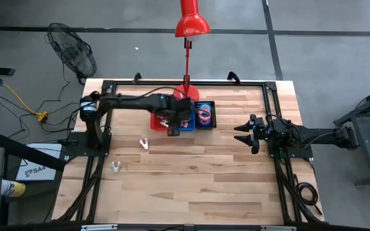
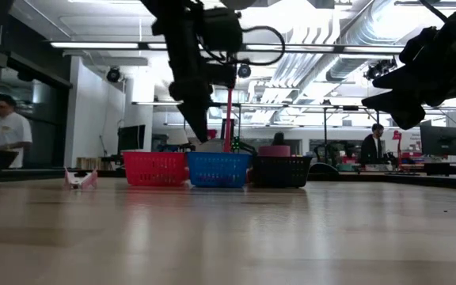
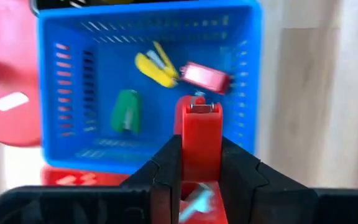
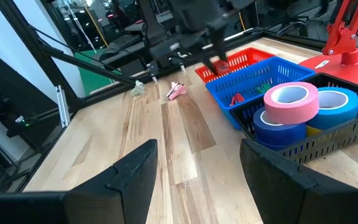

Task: Pick and place Stapler, Stapler remover, tape
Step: Put the red stapler into the blue basket, then put the pink staple remover into the red basket

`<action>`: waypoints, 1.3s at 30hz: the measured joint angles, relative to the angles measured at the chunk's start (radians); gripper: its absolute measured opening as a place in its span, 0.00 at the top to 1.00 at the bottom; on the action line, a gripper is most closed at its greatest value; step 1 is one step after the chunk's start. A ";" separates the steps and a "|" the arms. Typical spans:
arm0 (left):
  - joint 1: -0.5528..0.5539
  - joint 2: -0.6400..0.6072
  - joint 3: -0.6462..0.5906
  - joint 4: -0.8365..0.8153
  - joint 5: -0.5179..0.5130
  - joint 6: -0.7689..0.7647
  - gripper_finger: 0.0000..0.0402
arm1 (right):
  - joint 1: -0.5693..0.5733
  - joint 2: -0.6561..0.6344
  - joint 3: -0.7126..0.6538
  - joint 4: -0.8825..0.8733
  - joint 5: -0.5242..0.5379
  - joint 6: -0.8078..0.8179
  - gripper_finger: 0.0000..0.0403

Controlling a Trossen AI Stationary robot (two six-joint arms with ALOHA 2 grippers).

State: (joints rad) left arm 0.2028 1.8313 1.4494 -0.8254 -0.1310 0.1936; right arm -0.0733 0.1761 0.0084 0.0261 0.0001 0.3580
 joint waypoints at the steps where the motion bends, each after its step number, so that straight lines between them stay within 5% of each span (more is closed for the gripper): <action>1: 0.008 0.014 0.016 -0.004 -0.008 0.024 0.82 | 0.000 0.000 0.000 0.000 0.000 0.000 0.45; 21: 0.066 0.183 0.124 -0.036 -0.059 0.350 0.82 | 0.000 0.001 0.000 0.000 0.000 0.000 0.45; 39: 0.058 0.153 0.122 -0.078 -0.070 0.483 0.53 | 0.000 0.001 0.000 0.000 0.000 0.000 0.45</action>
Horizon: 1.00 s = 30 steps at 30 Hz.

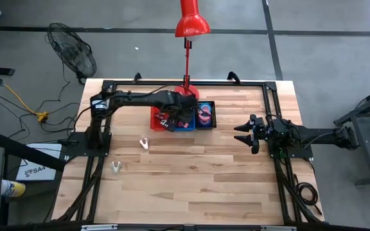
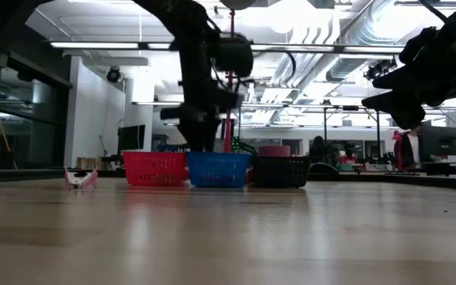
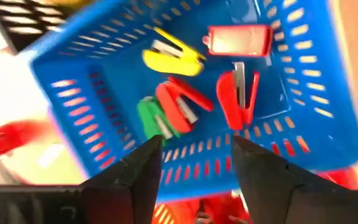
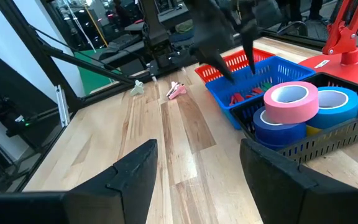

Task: Pick and place Stapler, Stapler remover, tape
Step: Put the pink staple remover into the red basket

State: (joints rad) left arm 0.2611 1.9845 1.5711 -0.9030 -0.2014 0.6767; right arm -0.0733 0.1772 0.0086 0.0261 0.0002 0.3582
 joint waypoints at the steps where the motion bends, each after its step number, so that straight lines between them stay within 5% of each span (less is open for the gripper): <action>1: 0.000 -0.016 0.001 -0.002 0.001 -0.008 0.53 | 0.000 0.000 0.000 0.000 0.000 0.000 0.45; 18: -0.031 -0.239 -0.011 -0.393 -0.004 -0.618 0.53 | 0.000 0.000 0.000 0.000 0.000 0.000 0.45; 30: -0.212 -0.551 -0.419 -0.400 0.068 -1.297 0.53 | 0.000 0.000 0.000 0.000 0.000 0.000 0.45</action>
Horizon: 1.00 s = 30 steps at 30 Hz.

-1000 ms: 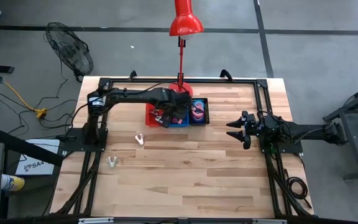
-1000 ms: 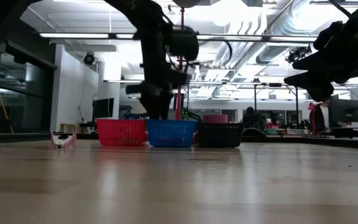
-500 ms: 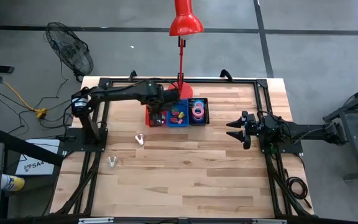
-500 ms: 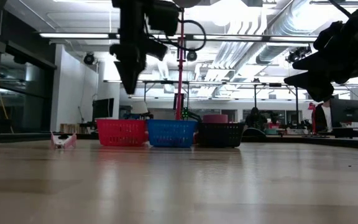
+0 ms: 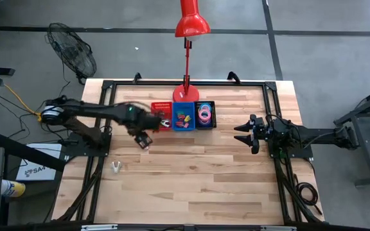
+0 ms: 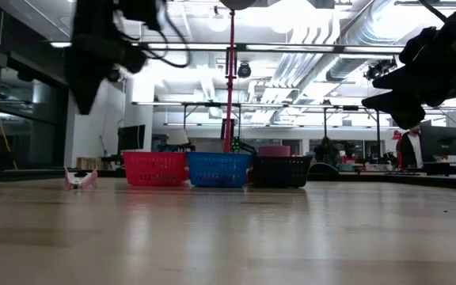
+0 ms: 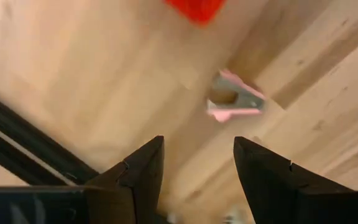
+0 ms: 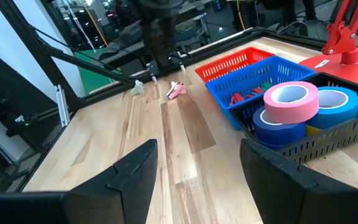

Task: Pick and place Stapler, Stapler remover, tape
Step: Put the pink staple remover into the red basket

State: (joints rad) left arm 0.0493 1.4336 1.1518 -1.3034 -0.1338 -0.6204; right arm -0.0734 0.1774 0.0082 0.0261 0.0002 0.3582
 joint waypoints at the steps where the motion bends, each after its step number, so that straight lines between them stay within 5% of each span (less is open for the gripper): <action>1: -0.027 -0.014 -0.028 0.014 0.009 -0.064 0.53 | 0.000 0.000 0.000 0.000 0.000 0.000 0.45; 14: -0.267 -0.043 -0.223 0.335 -0.060 -0.652 0.44 | 0.000 0.000 0.000 0.000 0.000 0.000 0.45; 23: -0.265 0.069 -0.242 0.488 -0.052 -0.755 0.24 | 0.000 0.000 0.000 0.000 0.000 0.000 0.45; 30: -0.239 0.126 -0.242 0.564 -0.002 -0.780 0.19 | 0.000 -0.001 0.000 0.000 0.000 0.000 0.45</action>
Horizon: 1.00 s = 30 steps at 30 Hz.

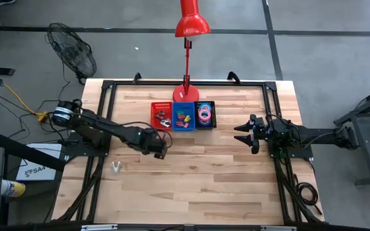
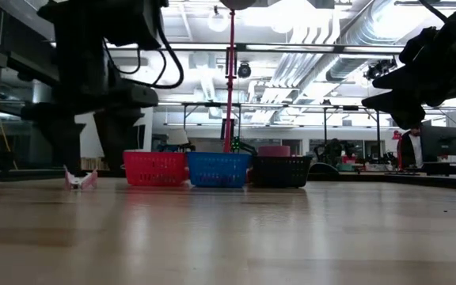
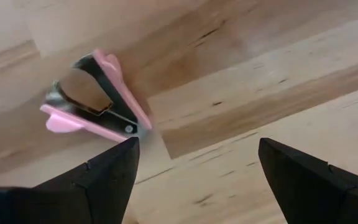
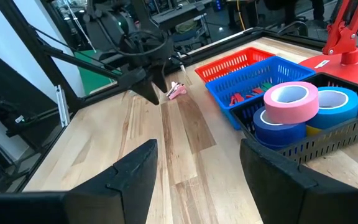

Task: Pick and place Stapler, Stapler remover, tape
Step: Put the pink staple remover into the red basket

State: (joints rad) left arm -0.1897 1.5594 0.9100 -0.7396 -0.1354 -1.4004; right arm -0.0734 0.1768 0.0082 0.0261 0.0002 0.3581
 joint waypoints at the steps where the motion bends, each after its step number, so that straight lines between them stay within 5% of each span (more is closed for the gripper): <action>1: 0.000 0.002 0.000 0.002 0.000 -0.008 0.19 | 0.000 0.000 0.000 0.000 0.000 0.000 0.45; 13: -0.100 0.012 0.000 -0.133 -0.116 -0.425 0.19 | 0.000 0.000 0.000 0.000 0.000 0.000 0.45; 30: -0.042 0.139 0.003 -0.115 -0.189 -0.444 0.19 | 0.000 0.001 0.000 0.000 0.000 0.000 0.45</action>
State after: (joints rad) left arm -0.2314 1.6981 0.9130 -0.8543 -0.3242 -1.8444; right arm -0.0731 0.1776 0.0084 0.0261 0.0002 0.3582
